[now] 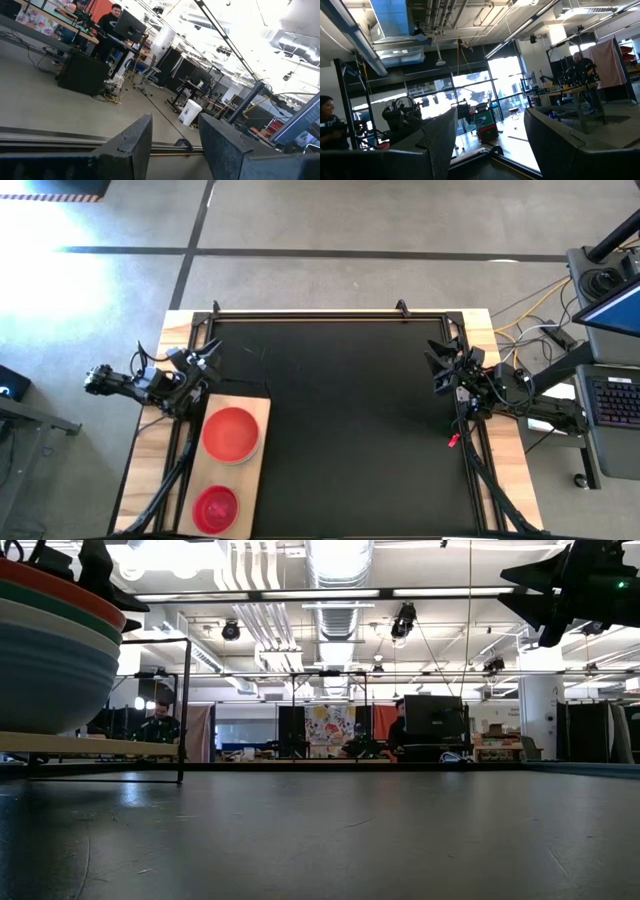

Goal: Place and stack bowls onto a shelf
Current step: Return to Home Position

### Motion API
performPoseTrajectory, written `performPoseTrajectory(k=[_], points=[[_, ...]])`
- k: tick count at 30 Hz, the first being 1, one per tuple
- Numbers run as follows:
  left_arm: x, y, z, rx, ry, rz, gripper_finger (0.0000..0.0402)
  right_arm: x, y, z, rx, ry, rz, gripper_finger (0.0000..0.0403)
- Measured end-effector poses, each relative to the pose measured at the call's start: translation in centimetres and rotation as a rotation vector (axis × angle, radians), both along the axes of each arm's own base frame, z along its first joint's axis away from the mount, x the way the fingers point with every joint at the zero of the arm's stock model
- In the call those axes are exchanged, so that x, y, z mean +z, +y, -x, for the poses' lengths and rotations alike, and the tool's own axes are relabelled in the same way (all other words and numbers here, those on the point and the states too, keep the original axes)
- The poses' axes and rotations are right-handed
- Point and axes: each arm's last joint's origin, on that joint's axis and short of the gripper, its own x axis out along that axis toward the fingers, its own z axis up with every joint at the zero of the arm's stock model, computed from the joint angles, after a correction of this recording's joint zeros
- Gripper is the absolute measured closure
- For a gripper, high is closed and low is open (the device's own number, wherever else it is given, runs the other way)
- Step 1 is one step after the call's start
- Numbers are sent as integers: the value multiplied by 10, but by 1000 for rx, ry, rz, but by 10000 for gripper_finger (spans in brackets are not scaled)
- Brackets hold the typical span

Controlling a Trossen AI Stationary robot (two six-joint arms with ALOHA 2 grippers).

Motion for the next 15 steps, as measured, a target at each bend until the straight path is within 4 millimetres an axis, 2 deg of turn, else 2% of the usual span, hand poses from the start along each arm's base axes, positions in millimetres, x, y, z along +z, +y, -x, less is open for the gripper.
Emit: performPoseTrajectory(k=[15], points=[[0,0,0,-1,1,0,257,0,0,0,0,0,0,183]])
